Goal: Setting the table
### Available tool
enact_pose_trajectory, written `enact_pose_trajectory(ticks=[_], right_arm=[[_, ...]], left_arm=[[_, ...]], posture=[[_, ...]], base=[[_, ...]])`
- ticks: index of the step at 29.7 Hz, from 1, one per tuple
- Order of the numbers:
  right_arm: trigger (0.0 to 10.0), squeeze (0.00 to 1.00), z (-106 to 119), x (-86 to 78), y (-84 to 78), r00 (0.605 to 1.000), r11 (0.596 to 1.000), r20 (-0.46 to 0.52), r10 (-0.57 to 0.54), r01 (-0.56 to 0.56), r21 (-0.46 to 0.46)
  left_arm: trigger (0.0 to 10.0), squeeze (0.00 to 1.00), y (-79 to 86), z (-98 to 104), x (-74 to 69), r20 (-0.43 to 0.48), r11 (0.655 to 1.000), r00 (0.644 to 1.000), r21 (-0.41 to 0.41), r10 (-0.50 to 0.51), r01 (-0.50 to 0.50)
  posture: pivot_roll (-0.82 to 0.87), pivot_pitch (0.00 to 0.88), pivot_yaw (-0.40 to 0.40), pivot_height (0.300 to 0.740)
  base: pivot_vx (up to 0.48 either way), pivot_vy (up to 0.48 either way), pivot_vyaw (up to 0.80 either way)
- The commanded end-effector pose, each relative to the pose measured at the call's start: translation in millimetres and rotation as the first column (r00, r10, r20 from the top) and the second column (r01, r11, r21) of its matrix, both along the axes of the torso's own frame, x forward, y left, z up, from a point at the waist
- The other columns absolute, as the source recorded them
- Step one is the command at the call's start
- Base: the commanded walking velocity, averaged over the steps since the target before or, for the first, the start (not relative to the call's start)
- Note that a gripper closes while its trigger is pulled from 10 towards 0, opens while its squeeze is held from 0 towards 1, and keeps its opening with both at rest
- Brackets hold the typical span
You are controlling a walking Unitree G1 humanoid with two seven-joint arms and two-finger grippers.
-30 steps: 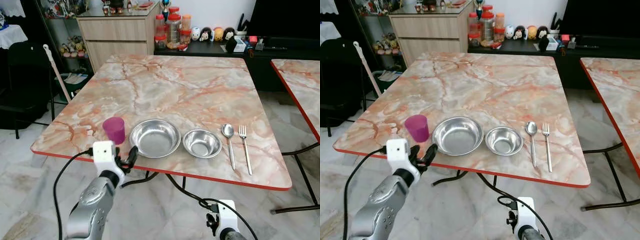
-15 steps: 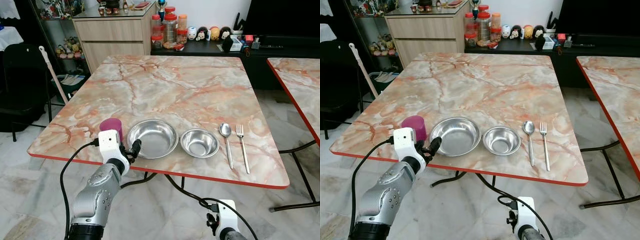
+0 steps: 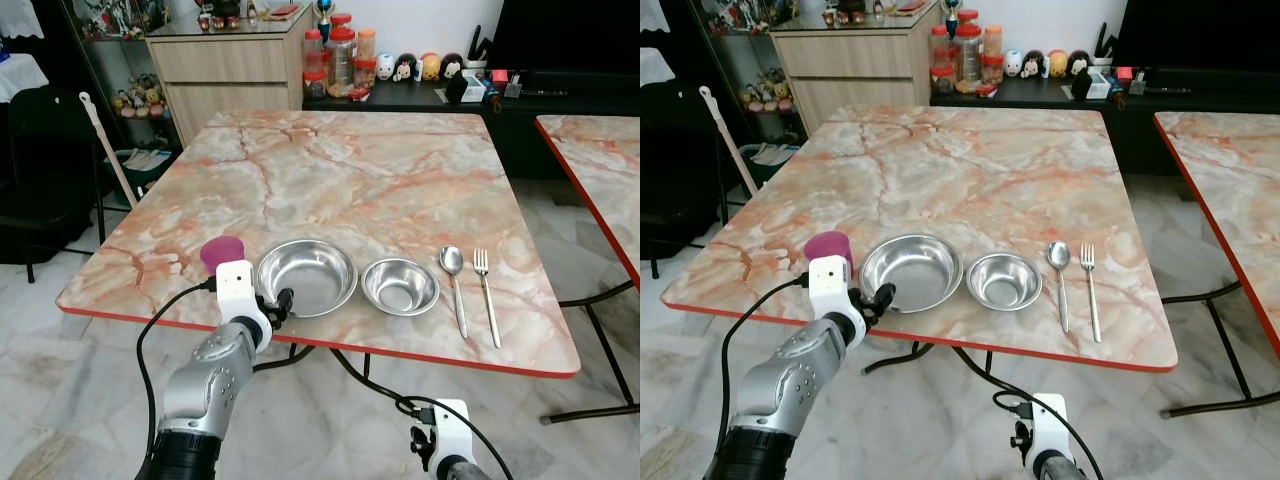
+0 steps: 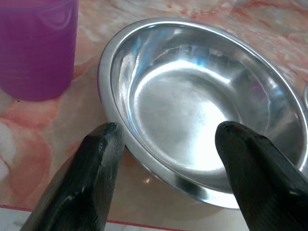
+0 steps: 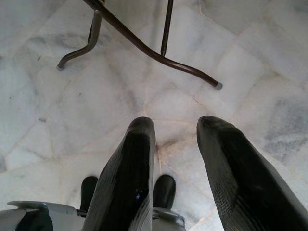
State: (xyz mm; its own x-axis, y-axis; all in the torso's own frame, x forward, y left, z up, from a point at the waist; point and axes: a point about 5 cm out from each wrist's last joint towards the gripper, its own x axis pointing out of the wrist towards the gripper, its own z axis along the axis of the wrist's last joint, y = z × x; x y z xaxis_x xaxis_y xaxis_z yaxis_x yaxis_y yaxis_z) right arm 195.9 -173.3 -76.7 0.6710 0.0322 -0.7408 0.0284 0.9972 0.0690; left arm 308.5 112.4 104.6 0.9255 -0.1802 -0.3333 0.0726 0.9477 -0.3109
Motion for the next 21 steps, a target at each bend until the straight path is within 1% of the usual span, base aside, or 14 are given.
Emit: enact_pose_trajectory(ticks=[1, 4, 6, 10, 13, 17, 21], right_arm=[[10.0, 0.0, 1.6, 3.4, 2.1, 1.0, 1.0, 0.01, 0.001, -0.001, 0.005], [10.0, 0.0, 1.8, 3.9, 3.2, 1.0, 1.0, 0.012, 0.002, -0.002, 0.008], [10.0, 0.0, 1.9, 4.1, 3.4, 1.0, 1.0, 0.012, 0.002, -0.002, 0.009], [10.0, 0.0, 1.3, 3.1, 4.5, 1.0, 1.0, 0.008, 0.003, -0.003, 0.013], [10.0, 0.0, 1.1, 2.8, 4.5, 1.0, 1.0, 0.008, 0.001, -0.002, 0.013], [10.0, 0.0, 0.8, 2.4, 5.2, 1.0, 1.0, 0.007, -0.001, 0.001, 0.016], [10.0, 0.0, 0.7, 2.2, 5.8, 1.0, 1.0, 0.006, -0.001, 0.001, 0.018]], left_arm=[[10.0, 0.0, 2.4, -0.3, 4.3, -0.011, 0.999, 0.999, 0.035, 0.029, -0.029], [10.0, 0.0, 2.9, 1.8, 9.9, -0.025, 0.996, 0.996, 0.026, 0.081, -0.08], [10.0, 0.0, 2.7, 2.3, 10.8, -0.028, 0.996, 0.996, 0.023, 0.087, -0.086], [10.0, 0.0, 5.6, 1.0, 11.0, -0.061, 0.992, 0.991, 0.057, 0.119, -0.116], [10.0, 0.0, 6.9, 1.0, 11.4, -0.063, 0.991, 0.99, 0.059, 0.128, -0.124], [10.0, 0.0, 13.5, 6.7, 14.0, -0.044, 0.985, 0.985, 0.056, 0.168, -0.165], [10.0, 0.0, 14.4, 8.1, 15.1, -0.044, 0.983, 0.984, 0.058, 0.175, -0.173]], posture=[[0.07, 0.0, 0.04, 0.74], [0.07, 0.0, 0.039, 0.74], [0.07, 0.0, 0.039, 0.74], [0.07, 0.0, 0.042, 0.74], [0.07, 0.0, 0.042, 0.74], [0.07, 0.0, 0.045, 0.74], [0.07, 0.0, 0.045, 0.74]], base=[[0.0, 0.0, 0.0], [0.0, 0.0, 0.0], [0.0, 0.0, 0.0], [0.0, 0.0, 0.0], [0.0, 0.0, 0.0], [0.0, 0.0, 0.0], [0.0, 0.0, 0.0]])
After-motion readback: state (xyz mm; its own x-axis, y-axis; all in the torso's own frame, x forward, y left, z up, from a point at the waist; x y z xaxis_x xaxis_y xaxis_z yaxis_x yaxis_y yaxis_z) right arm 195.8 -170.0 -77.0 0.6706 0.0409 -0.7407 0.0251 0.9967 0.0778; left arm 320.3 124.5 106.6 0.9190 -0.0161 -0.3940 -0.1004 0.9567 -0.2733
